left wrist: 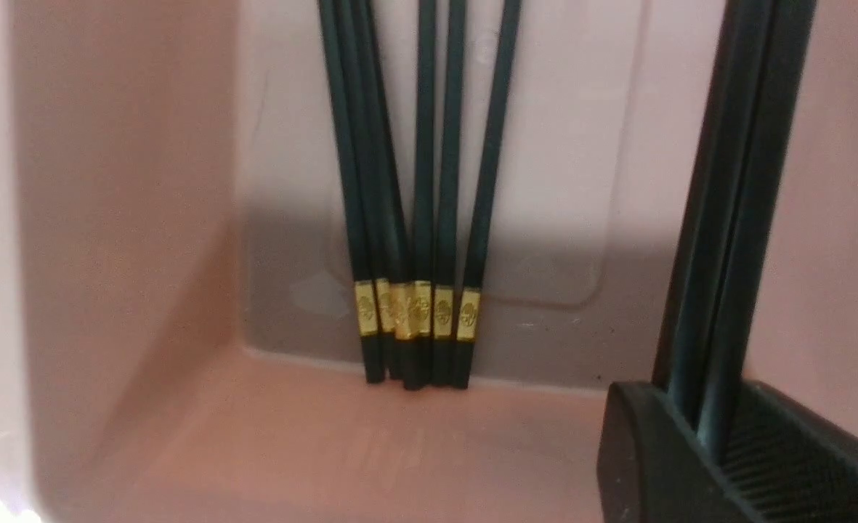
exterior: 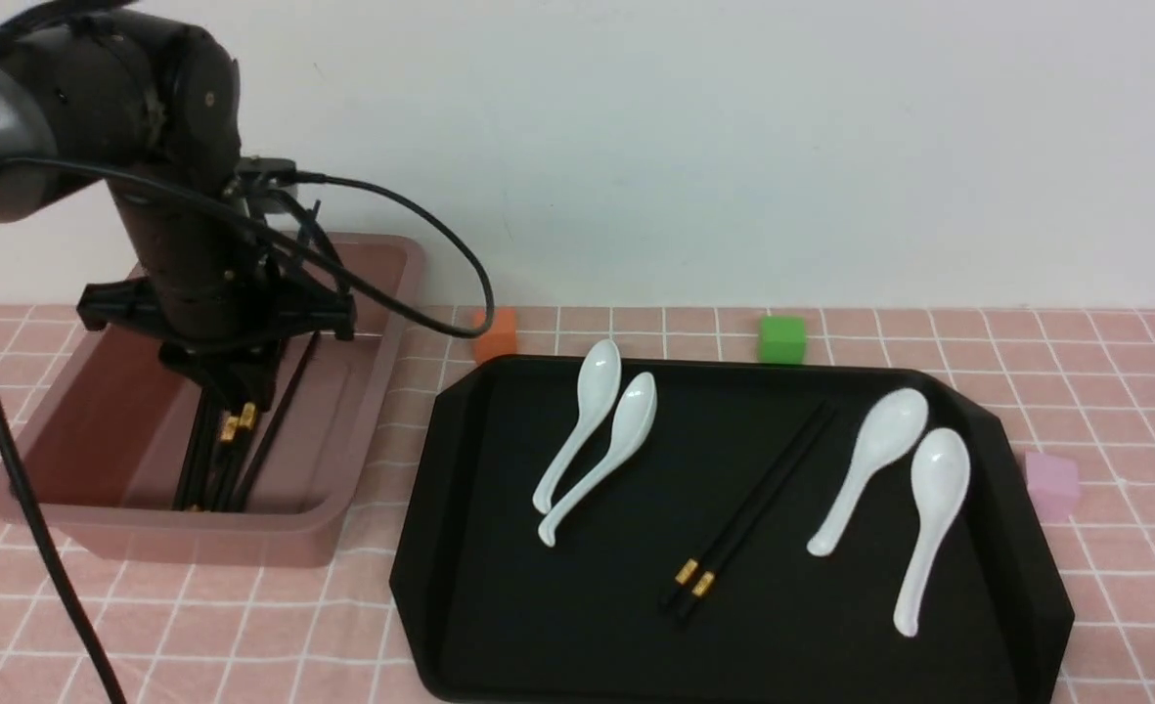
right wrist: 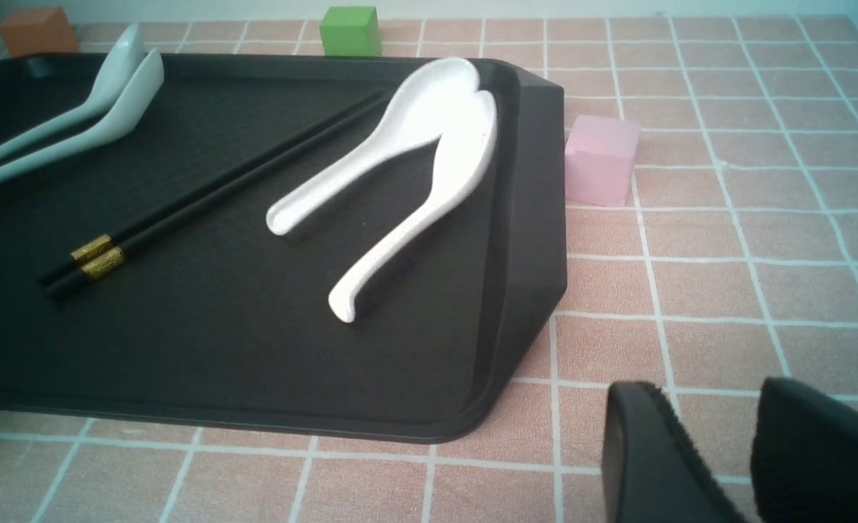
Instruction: On pink tablecloth take chopsticks from black tray and put them in box.
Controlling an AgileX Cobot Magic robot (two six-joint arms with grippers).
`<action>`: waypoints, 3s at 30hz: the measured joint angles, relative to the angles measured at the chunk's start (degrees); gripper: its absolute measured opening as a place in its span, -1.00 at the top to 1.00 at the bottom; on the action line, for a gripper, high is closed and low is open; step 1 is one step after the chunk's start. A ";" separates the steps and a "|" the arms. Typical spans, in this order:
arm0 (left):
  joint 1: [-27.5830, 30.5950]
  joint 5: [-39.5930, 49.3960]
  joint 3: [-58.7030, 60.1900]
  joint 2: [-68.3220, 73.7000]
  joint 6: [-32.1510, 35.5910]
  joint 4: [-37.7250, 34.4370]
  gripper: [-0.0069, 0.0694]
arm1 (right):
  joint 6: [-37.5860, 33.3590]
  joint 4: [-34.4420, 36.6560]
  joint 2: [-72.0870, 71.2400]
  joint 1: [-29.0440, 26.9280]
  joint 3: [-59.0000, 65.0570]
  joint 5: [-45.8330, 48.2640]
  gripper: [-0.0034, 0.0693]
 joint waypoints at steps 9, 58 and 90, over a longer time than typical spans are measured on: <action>0.00 -0.64 0.00 2.59 0.00 0.67 0.50 | 0.00 0.00 0.00 0.00 0.00 0.00 0.25; 0.00 -19.85 38.69 -59.85 11.73 -18.38 0.85 | 0.00 0.00 0.00 0.00 0.00 0.00 0.25; 0.00 -39.79 82.97 -105.39 13.51 -24.90 0.85 | 0.00 0.00 0.00 0.00 0.00 0.00 0.25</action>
